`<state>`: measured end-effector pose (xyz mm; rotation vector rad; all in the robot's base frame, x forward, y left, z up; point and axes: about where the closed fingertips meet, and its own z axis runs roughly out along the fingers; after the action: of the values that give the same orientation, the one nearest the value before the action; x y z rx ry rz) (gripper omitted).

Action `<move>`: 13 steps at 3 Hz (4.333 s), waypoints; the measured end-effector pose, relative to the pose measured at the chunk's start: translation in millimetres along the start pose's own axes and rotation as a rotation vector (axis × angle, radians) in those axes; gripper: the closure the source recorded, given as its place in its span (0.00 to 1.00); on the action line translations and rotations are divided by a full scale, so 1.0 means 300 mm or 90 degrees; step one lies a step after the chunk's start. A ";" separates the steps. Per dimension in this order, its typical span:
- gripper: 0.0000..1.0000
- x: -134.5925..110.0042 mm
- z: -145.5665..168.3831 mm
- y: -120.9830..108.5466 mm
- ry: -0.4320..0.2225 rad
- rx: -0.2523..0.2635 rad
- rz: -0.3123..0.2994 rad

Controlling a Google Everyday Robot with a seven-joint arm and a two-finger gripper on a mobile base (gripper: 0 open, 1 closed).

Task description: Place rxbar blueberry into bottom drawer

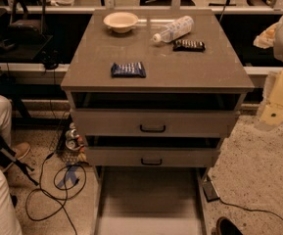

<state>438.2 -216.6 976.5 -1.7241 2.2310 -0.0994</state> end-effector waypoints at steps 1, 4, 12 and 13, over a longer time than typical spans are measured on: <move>0.00 0.000 0.000 0.000 0.000 0.000 0.000; 0.00 -0.293 0.240 -0.375 -0.197 -0.005 -0.042; 0.70 -0.916 0.897 -0.535 -0.129 -0.140 -0.111; 0.95 -0.918 0.883 -0.539 -0.129 -0.140 -0.111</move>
Offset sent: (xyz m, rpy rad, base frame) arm 0.0587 0.0230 -0.0125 0.0976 -0.0679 0.0933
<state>726.7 39.0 822.5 -1.9437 2.0045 0.2798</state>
